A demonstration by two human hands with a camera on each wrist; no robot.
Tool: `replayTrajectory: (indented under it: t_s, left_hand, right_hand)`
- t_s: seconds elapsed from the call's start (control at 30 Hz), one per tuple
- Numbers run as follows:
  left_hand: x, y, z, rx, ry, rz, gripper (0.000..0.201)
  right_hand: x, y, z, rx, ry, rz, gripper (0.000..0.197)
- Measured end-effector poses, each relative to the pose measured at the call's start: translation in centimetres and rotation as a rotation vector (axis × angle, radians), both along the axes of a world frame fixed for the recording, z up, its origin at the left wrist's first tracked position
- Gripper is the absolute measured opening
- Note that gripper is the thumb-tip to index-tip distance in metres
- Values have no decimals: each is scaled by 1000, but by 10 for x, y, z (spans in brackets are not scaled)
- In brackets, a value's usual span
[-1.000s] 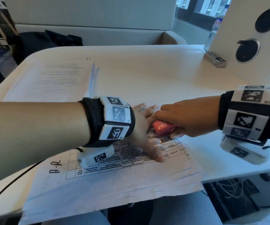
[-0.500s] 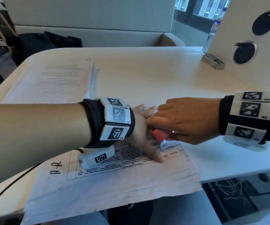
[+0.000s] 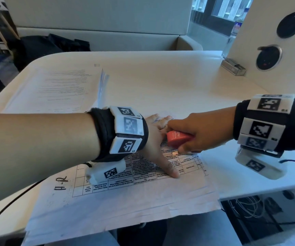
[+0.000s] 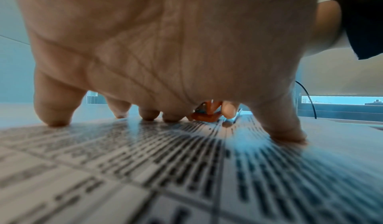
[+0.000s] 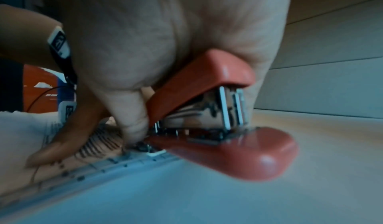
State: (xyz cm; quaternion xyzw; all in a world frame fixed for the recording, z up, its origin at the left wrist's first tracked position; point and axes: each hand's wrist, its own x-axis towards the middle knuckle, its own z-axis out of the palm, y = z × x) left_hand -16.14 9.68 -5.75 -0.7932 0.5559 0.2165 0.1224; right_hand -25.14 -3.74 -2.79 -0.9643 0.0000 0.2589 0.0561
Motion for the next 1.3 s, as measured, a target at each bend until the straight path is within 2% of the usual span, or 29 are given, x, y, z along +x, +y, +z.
replayTrajectory:
  t_s: [0.1, 0.2, 0.3, 0.47, 0.73, 0.9, 1.07, 1.17, 1.23, 1.3]
  left_hand:
    - [2, -2, -3, -2, -3, 16, 129]
    - [0, -1, -1, -11, -1, 11, 126]
    - [-2, 0, 3, -3, 11, -1, 126]
    - [5, -3, 11, 75, 4, -9, 138]
    - [4, -4, 13, 76, 9, 4, 139]
    - [-8, -3, 19, 72, -67, -22, 129]
    - [-15, 2, 21, 22, -125, -32, 119]
    - [-22, 8, 16, -90, -165, -60, 99]
    - [-27, 11, 17, -141, -155, -65, 81]
    - [-28, 12, 20, -195, -69, -25, 59]
  right_hand:
    - [2, 3, 3, 27, 72, -80, 27]
    - [3, 6, 6, 61, 99, -145, 27]
    - [1, 9, 7, -7, 63, -124, 28]
    - [-4, 7, 7, -119, -49, -116, 45]
    - [-13, -5, 11, -132, -96, -88, 40]
    - [-19, -6, 8, -311, -150, -25, 46]
    - [-23, 2, 17, -258, -204, 8, 80]
    - [-25, 10, 14, -246, -132, 50, 94]
    - [-26, 13, 12, -198, -99, 29, 93]
    - [-25, 15, 11, -189, -102, 31, 89]
